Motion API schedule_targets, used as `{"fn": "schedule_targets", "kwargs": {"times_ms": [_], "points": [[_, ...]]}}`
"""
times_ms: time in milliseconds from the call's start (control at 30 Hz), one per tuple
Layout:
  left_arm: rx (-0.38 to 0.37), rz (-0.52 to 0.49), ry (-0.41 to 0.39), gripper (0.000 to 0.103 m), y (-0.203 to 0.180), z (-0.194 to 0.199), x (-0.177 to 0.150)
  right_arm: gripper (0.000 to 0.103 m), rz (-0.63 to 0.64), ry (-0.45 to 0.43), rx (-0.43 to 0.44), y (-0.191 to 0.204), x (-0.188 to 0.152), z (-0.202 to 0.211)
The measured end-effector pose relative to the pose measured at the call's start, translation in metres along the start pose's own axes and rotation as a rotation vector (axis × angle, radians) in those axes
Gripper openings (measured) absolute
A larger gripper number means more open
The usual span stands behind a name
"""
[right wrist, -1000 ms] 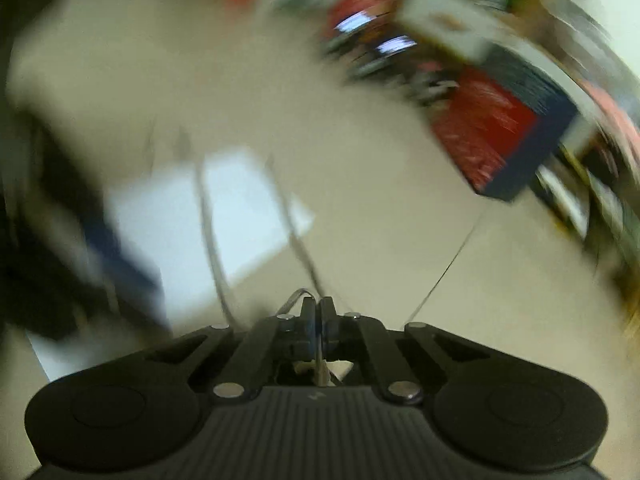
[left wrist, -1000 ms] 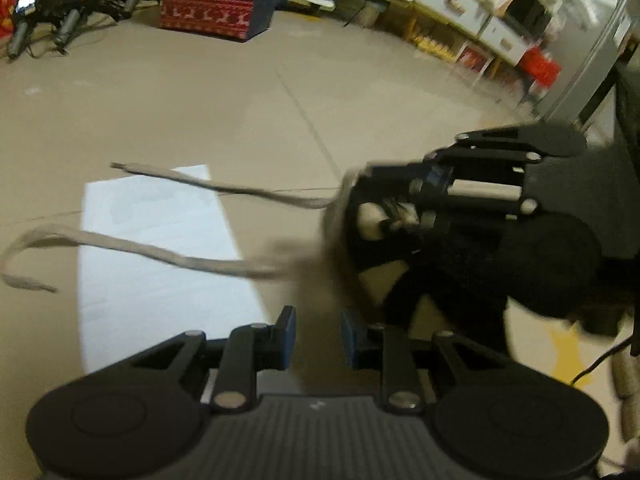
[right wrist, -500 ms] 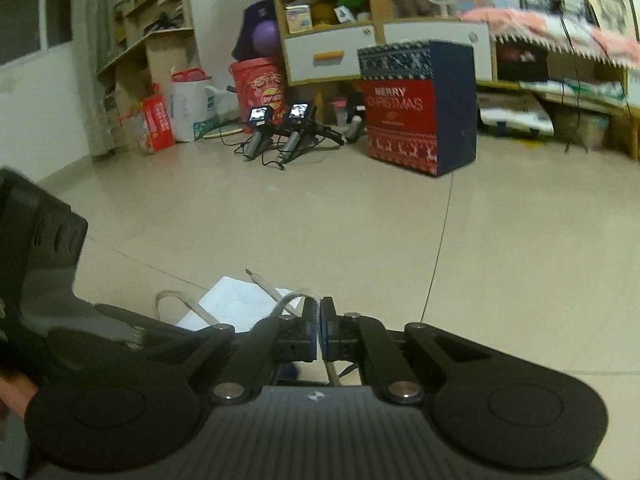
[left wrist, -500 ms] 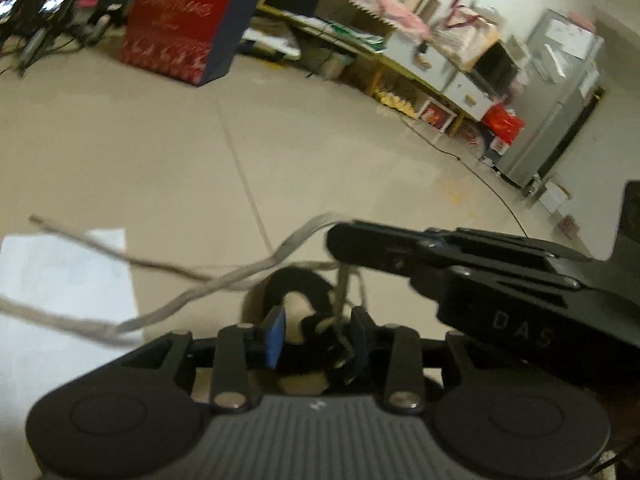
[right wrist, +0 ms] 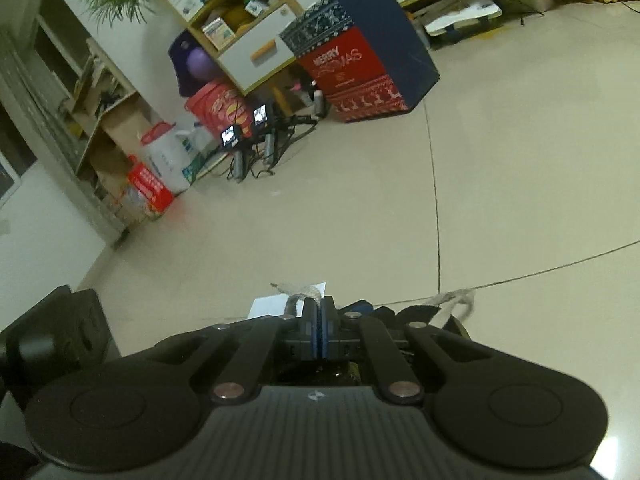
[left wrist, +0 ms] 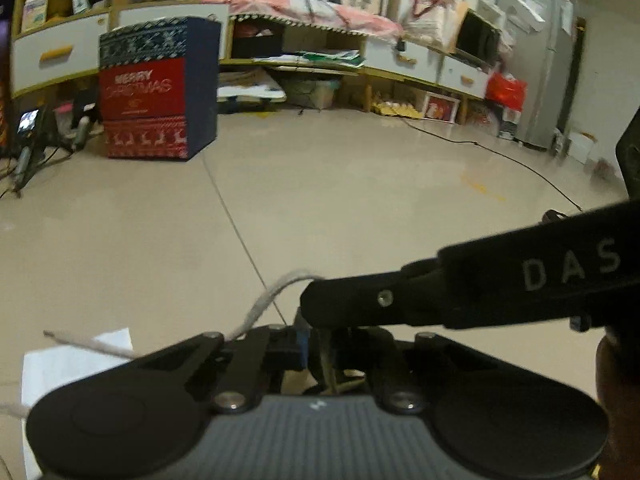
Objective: Lace up shoes with both hands
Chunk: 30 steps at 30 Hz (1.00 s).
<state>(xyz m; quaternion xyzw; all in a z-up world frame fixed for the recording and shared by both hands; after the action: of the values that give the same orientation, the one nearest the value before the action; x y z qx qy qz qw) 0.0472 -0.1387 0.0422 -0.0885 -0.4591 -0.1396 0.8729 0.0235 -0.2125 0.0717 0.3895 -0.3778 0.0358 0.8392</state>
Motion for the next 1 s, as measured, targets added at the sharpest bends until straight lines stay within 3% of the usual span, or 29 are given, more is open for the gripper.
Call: {"fn": "schedule_targets", "kwargs": {"times_ms": [100,200,400,533,633,733,1000], "points": [[-0.009,-0.055,-0.029,0.003,0.0,0.004,0.002,0.003,-0.002,-0.005,0.01,0.006,0.0,0.0],[-0.004,-0.048,-0.049,0.003,0.007,0.01,0.008,0.006,-0.022,-0.019,0.04,0.004,0.004,0.003],[0.04,0.127,-0.12,0.003,0.048,0.03,0.032,0.007,-0.08,-0.161,0.042,-0.005,0.013,0.047],[0.078,0.273,-0.206,0.003,0.083,0.052,0.056,0.007,-0.114,-0.17,-0.002,-0.02,0.005,0.059],[0.124,0.325,-0.289,0.003,0.104,0.075,0.082,0.007,-0.132,-0.169,-0.014,-0.025,-0.001,0.062],[0.156,0.295,-0.345,0.003,0.115,0.098,0.112,0.007,-0.112,-0.167,-0.014,-0.023,-0.001,0.064],[0.243,0.05,-0.482,0.003,0.112,0.151,0.182,0.007,-0.037,-0.194,-0.023,-0.015,0.015,0.074]]}}
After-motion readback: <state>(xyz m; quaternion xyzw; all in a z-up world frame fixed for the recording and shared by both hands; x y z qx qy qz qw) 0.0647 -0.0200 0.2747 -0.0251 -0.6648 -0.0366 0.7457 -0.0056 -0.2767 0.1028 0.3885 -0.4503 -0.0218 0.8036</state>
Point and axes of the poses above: each gripper's, at about its wrist camera, not at the fingertips, and z roughly against the way its jaws point, y to its left, x to its top, the point moved 7 cm from there along -z, roughly the way its jaws point, and after that the axes turned 8 degrees about x, right-handed, at the moved point
